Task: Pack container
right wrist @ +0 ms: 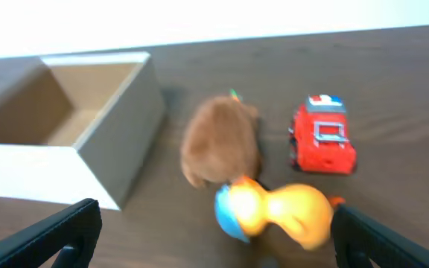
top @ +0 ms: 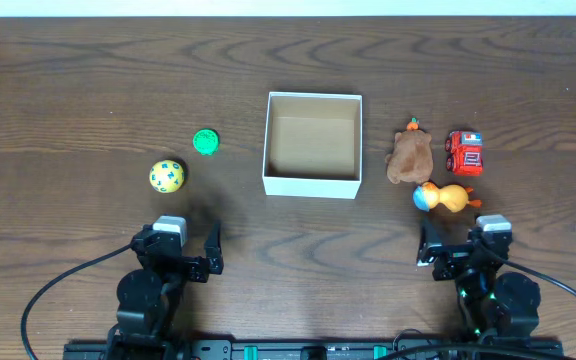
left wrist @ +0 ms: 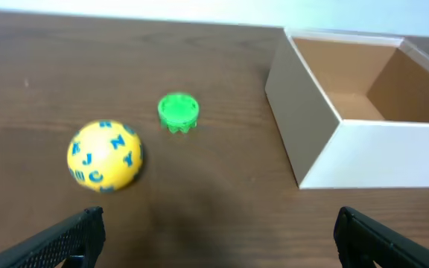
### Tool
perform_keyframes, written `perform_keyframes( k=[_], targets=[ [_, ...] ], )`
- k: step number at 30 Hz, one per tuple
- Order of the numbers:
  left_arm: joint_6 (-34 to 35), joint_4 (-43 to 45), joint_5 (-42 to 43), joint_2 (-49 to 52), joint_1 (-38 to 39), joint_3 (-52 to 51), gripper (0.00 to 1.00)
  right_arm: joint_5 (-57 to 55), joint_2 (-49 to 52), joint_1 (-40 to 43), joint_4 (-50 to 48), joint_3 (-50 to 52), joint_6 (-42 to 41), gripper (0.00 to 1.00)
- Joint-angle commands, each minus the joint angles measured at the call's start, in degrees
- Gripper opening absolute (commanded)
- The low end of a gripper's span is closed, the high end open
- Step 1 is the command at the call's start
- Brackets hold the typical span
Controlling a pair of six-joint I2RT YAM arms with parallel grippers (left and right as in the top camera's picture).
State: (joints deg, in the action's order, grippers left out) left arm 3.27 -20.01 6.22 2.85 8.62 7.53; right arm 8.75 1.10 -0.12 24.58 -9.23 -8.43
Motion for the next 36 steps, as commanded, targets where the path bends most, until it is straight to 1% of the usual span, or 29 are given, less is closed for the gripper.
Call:
perform_keyframes(
  k=[1,4,8,12,14,16,18,20,22,27,31,34,36],
  targets=[
    [2.4,-2.3,0.6,3.7,-0.2,4.2,0.98,3.1,3.0,0.6,-0.4,-4.0,-3.8,0.99],
    [2.4,-4.3,0.4,11.0,-0.2,9.7,0.98,3.1,10.6,0.6,0.2,-10.1,-3.8,0.99],
    [2.4,-5.5,-2.6,23.6,-0.2,20.2,0.98,3.1,26.1,0.5,5.1,-23.7,-3.7,0.99],
    [2.4,-9.6,-6.9,36.6,-0.3,33.1,0.98,3.1,44.0,-0.3,14.8,-41.7,-3.0,0.99],
    [2.4,-11.8,-7.3,42.0,-1.1,38.9,0.98,3.1,53.1,-1.8,20.8,-51.6,-1.1,0.99],
    [2.4,-13.8,-7.3,46.1,-2.2,43.2,0.98,2.5,60.4,-3.3,25.7,-59.3,0.4,0.99],
    [2.4,-16.5,-7.3,50.4,-3.8,47.5,0.98,-0.8,68.6,-5.1,31.2,-67.1,1.4,0.99],
    [2.4,-19.1,-7.3,53.9,-5.6,50.6,0.98,-3.7,75.5,-5.9,34.1,-72.4,2.4,0.99],
    [2.4,-21.4,-6.9,56.9,-7.6,52.7,0.98,-3.8,81.4,-5.9,33.5,-74.8,2.1,0.99],
    [2.4,-24.8,-4.9,62.1,-13.0,53.8,0.98,0.6,94.0,-5.2,29.6,-75.1,1.6,0.99],
    [2.4,-26.6,-3.9,64.4,-15.7,53.8,0.98,0.9,102.4,-4.8,28.3,-75.1,-3.1,0.99],
    [2.4,-26.7,-3.9,65.3,-16.1,53.8,0.98,0.6,107.2,-5.3,28.4,-75.1,-5.6,0.99],
    [2.4,-26.7,-3.9,65.6,-16.1,53.8,0.98,-1.6,109.8,-5.8,28.3,-75.1,-7.6,0.99]
  ],
)
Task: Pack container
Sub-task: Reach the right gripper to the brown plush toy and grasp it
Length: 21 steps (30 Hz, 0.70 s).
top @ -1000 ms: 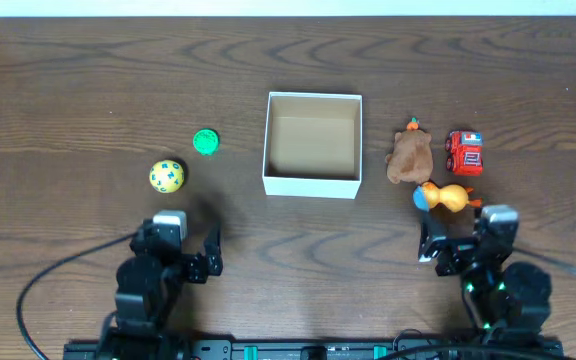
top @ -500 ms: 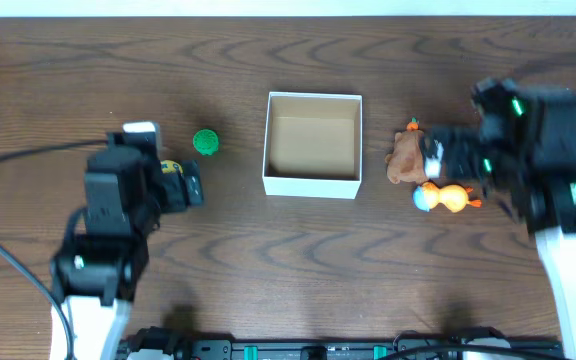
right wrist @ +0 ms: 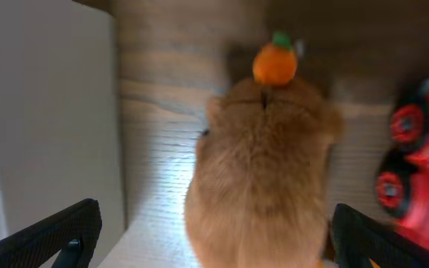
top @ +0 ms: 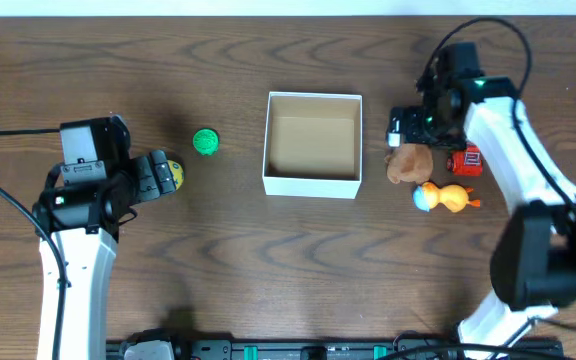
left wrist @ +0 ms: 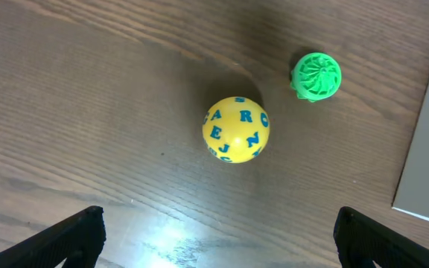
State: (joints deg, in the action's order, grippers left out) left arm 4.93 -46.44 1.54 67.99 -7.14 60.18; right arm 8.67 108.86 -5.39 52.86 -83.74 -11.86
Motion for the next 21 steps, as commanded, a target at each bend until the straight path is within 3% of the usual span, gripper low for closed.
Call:
perform_keyframes(
  k=[1,8,13,16,21],
  targets=[
    [0.8,-0.2,0.8,0.6,-0.3,1.0,0.98,-3.7,3.4,-0.7,-0.2,-0.6,-5.4,0.99],
    [0.8,-0.2,0.8,0.6,-0.3,1.0,0.98,-6.8,7.6,-0.9,-1.9,-0.6,-6.3,0.91],
    [0.8,-0.2,0.8,0.6,-0.3,1.0,0.98,-6.8,7.3,-0.9,-3.2,-0.6,-6.1,0.76],
    [0.8,-0.2,0.8,0.6,-0.3,1.0,0.98,-6.7,7.2,-1.0,-3.4,-0.6,-4.3,0.5],
    [0.8,-0.2,0.8,0.6,-0.3,1.0,0.98,-6.7,4.0,-1.6,-3.3,-0.7,-2.6,0.17]
  ],
)
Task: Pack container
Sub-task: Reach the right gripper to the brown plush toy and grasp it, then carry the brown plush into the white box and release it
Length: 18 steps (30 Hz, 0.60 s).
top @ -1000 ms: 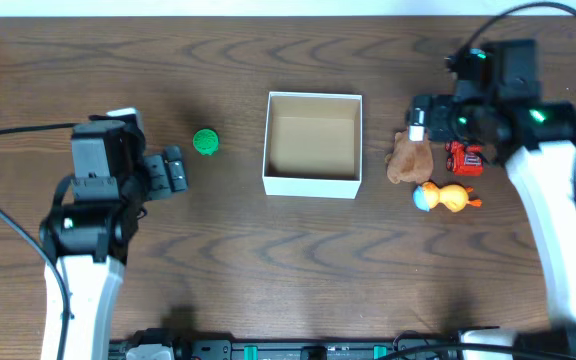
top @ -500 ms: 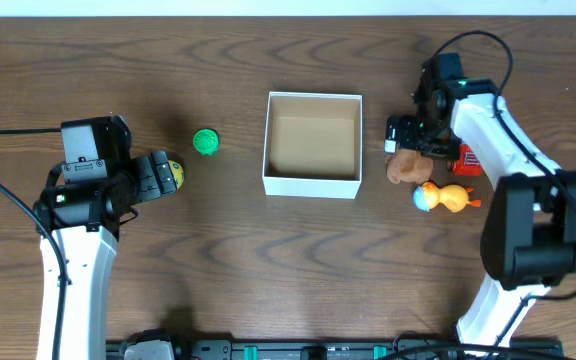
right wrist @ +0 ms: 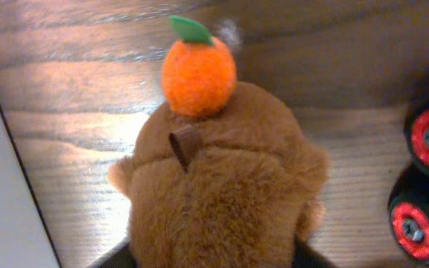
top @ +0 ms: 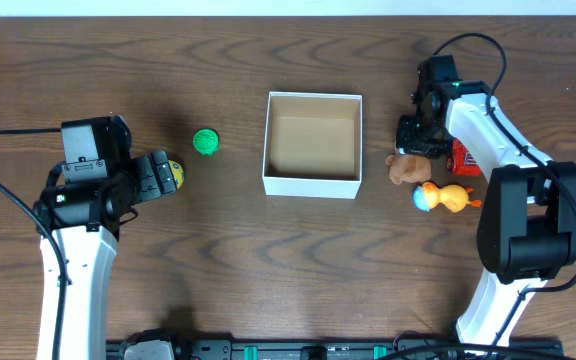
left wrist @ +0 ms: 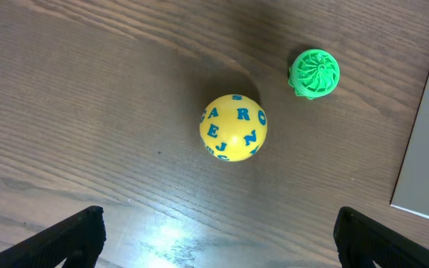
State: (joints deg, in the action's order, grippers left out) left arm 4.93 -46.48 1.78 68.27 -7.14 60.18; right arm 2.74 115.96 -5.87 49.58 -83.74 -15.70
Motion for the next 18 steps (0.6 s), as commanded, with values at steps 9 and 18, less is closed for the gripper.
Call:
perform_keyframes(
  k=[9,18],
  targets=[
    [0.8,-0.2,0.6,0.3,-0.3,1.0,0.98,-0.7,-20.1,-8.2,-2.0,-0.7,1.1,0.01],
    [0.8,-0.2,0.6,0.3,-0.3,1.0,0.98,-3.2,-22.3,-21.6,-11.5,-0.7,-8.2,0.02]
  ],
)
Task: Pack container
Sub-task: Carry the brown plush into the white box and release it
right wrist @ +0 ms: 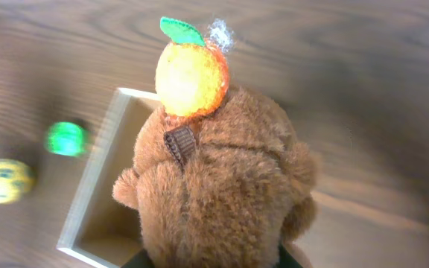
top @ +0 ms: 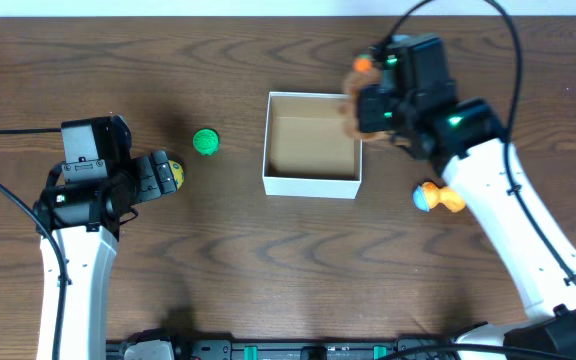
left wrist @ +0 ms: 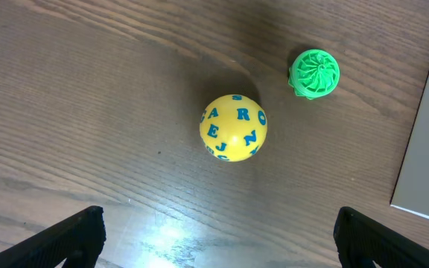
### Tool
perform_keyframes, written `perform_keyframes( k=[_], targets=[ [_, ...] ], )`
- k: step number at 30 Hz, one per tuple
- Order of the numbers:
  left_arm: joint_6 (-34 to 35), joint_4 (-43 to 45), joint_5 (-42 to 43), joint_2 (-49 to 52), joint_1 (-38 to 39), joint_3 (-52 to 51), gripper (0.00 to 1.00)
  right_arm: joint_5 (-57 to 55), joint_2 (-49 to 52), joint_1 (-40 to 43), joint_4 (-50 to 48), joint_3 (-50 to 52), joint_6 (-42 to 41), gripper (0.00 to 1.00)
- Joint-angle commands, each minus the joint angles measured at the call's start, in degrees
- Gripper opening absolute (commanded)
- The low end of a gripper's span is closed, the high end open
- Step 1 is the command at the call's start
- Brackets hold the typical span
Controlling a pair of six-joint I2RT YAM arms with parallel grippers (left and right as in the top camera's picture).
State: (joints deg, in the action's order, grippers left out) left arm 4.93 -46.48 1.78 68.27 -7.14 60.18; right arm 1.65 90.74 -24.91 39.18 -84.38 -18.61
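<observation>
My right gripper (top: pixel 364 104) is shut on a brown plush (right wrist: pixel 214 186) with an orange pom (right wrist: pixel 192 71) on its head. It holds the plush in the air over the right rim of the white cardboard box (top: pixel 311 186); the plush (top: pixel 352 96) hides the fingertips. The box (right wrist: pixel 95 216) lies below and to the left in the right wrist view. My left gripper (left wrist: pixel 222 249) hangs open above a yellow letter ball (left wrist: pixel 233 127), which lies on the table. A green ridged toy (left wrist: pixel 315 74) lies between the ball and the box.
A yellow and blue duck toy (top: pixel 438 197) lies on the table right of the box. A red sliver shows at the right wrist view's edge. My right arm (top: pixel 498 190) crosses the table's right side. The table is dark wood.
The plush was on the table right of the box with my right gripper down around it. Now it is off the table, over the box's right rim. My left arm has not moved.
Both grippers were open at the table's front edge, with every toy on the table. Then the left was above the yellow ball and the right open above the plush. Then the right was down around the plush, and now holds it over the box.
</observation>
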Motion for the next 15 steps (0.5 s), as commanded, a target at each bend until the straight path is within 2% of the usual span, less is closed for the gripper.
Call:
perform_keyframes(
  k=[1,7,11,14,15],
  targets=[
    [0.8,-0.2,0.6,0.3,-0.3,1.0,0.98,-3.3,4.3,-3.7,-2.4,-0.1,-7.1,0.01],
    [0.8,-0.2,0.6,0.3,-0.3,1.0,0.98,-4.7,15.5,-7.8,-10.6,-0.1,-13.6,0.04],
    [0.8,-0.2,0.6,0.3,-0.3,1.0,0.98,-3.1,21.2,-8.6,-13.9,-0.1,-16.7,0.14],
    [0.8,-0.2,0.6,0.3,-0.3,1.0,0.98,-1.0,23.8,-9.0,-16.5,-0.1,-16.7,0.28],
    [0.8,-0.2,0.6,0.3,-0.3,1.0,0.98,-1.1,24.1,-9.2,-16.9,-0.1,-16.5,0.4]
  ],
)
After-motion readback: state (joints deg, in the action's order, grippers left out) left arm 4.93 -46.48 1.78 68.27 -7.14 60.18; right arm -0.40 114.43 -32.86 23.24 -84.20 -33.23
